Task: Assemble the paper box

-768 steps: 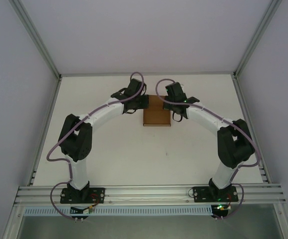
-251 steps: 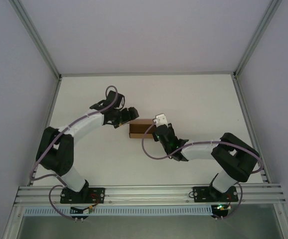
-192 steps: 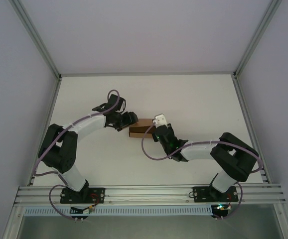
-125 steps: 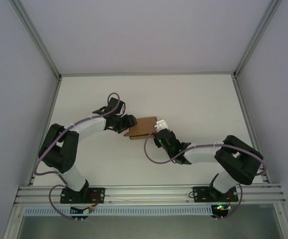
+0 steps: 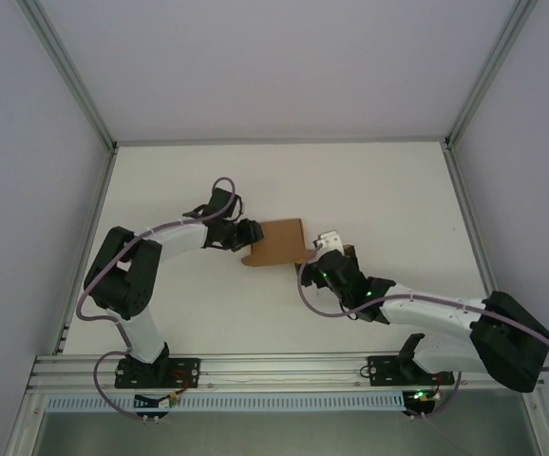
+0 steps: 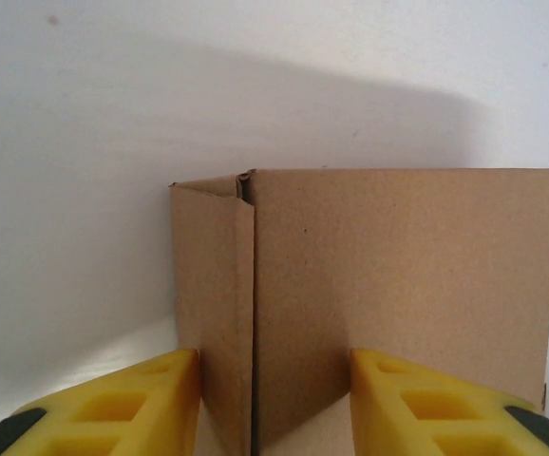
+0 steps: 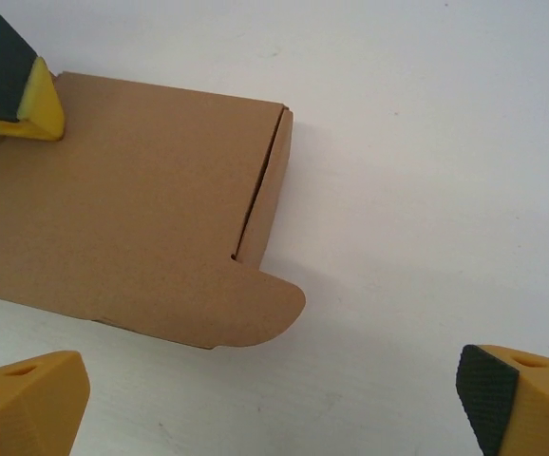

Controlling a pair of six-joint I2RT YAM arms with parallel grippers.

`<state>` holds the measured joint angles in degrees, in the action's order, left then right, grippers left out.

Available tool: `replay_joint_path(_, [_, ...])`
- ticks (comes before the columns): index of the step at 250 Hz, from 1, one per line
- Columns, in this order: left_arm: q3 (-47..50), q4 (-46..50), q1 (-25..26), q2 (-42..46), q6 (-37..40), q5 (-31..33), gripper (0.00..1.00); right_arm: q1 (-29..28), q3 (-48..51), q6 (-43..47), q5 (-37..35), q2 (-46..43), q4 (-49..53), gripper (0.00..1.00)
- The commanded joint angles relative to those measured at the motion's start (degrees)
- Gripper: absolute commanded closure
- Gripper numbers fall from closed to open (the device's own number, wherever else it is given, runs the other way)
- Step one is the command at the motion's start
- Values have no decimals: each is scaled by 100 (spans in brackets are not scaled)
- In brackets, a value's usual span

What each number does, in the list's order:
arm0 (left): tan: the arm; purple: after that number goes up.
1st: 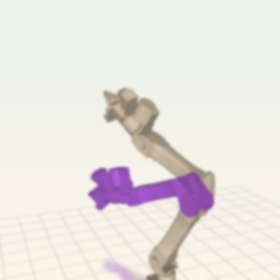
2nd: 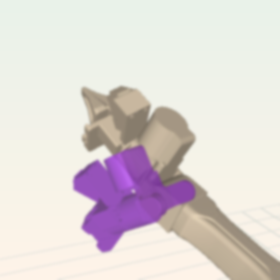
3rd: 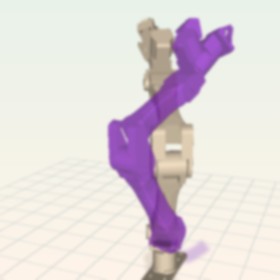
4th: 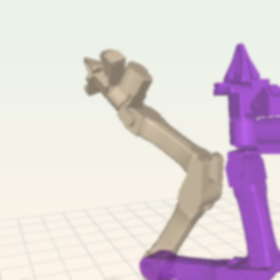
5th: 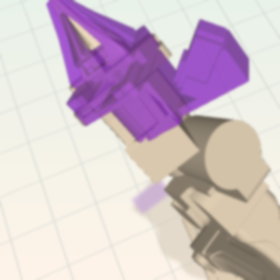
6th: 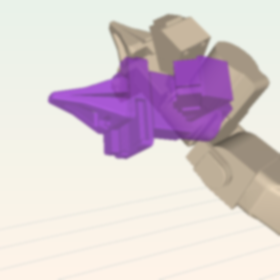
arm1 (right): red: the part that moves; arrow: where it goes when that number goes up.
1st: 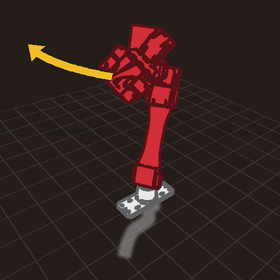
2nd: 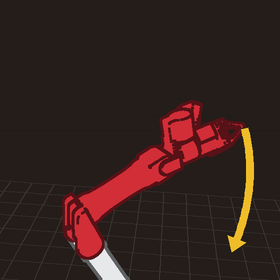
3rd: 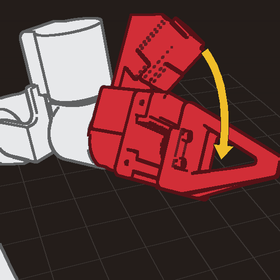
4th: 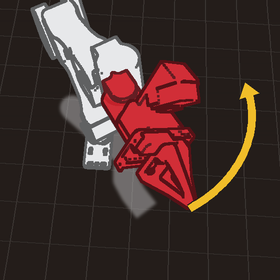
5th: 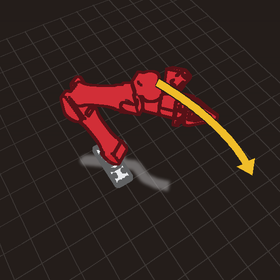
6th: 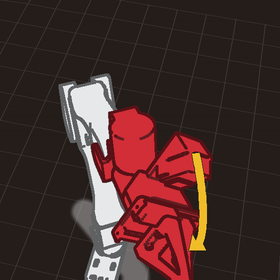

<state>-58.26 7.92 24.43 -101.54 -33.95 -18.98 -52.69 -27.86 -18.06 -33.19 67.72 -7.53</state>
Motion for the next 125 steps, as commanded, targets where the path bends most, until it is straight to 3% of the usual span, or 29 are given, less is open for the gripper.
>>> replay_joint_path(1, [180,-105,-34,-287,222,-201,59,184,-212,-597,-50,-275,695,0])
replay_joint_path(39, [229,-282,-85,-416,269,-324,66,860,-850,-724,1155,-174,1398,0])
replay_joint_path(125, [803,-1631,-649,-809,-45,-1679,81,2209,-1946,-1476,3680,930,1970,0])
